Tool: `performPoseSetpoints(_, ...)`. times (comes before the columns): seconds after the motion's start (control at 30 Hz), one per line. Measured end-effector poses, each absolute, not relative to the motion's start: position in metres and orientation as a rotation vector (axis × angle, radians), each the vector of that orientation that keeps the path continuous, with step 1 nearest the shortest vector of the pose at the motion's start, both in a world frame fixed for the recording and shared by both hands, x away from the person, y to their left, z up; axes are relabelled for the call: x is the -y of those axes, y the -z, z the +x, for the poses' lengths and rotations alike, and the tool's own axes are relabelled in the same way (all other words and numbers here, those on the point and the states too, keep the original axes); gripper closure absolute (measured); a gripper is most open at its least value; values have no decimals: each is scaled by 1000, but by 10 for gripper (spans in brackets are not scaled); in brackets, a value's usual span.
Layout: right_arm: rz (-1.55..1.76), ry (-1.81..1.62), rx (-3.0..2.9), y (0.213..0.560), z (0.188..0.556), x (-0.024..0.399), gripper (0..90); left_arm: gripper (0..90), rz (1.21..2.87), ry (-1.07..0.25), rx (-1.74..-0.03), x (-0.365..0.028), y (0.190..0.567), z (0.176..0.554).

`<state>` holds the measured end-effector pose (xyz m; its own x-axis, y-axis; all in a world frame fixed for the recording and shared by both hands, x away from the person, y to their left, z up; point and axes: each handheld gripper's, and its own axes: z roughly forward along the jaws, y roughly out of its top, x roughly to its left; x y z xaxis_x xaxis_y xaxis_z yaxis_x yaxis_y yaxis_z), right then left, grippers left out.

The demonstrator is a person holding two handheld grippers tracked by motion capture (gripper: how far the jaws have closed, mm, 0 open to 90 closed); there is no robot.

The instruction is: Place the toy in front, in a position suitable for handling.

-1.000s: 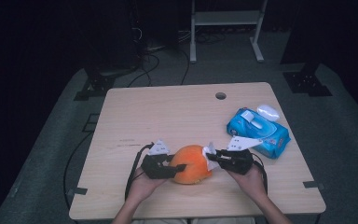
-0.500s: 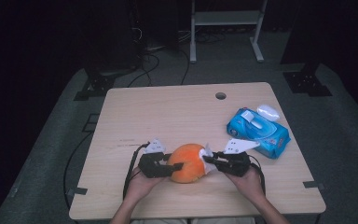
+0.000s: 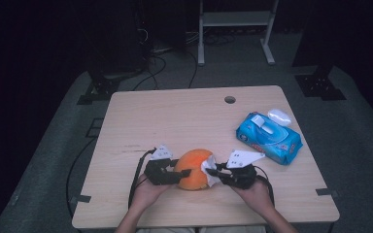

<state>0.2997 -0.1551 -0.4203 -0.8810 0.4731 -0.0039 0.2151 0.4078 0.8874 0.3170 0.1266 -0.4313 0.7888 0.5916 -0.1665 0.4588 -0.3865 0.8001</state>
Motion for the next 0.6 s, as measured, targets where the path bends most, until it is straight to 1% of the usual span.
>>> performPoseSetpoints(0.1,740,-1410,-2394,428,315,172,779,451,2048,-191,-767,-124,431,316)
performPoseSetpoints(0.17,767,-1418,-2392,430,318,177,778,447,2053,-208,-762,-121,430,314)
performPoseSetpoints(0.3,635,-1486,-2377,417,303,159,778,442,2058,-234,-750,-115,430,311)
performPoseSetpoints(0.37,572,-1465,-2382,414,297,149,778,426,2069,-259,-734,-111,430,309)
performPoseSetpoints(0.4,562,-1448,-2386,415,297,147,778,404,2071,-272,-720,-110,430,307)
performPoseSetpoints(0.5,617,-1448,-2391,421,303,154,778,262,2046,-293,-678,-109,429,304)
performPoseSetpoints(0.53,636,-1450,-2388,422,305,157,778,229,2030,-305,-665,-109,427,303)
performPoseSetpoints(0.57,660,-1451,-2378,422,308,161,778,203,2029,-323,-652,-108,427,302)
performPoseSetpoints(0.6,680,-1456,-2371,423,310,165,778,196,2030,-332,-646,-107,426,302)
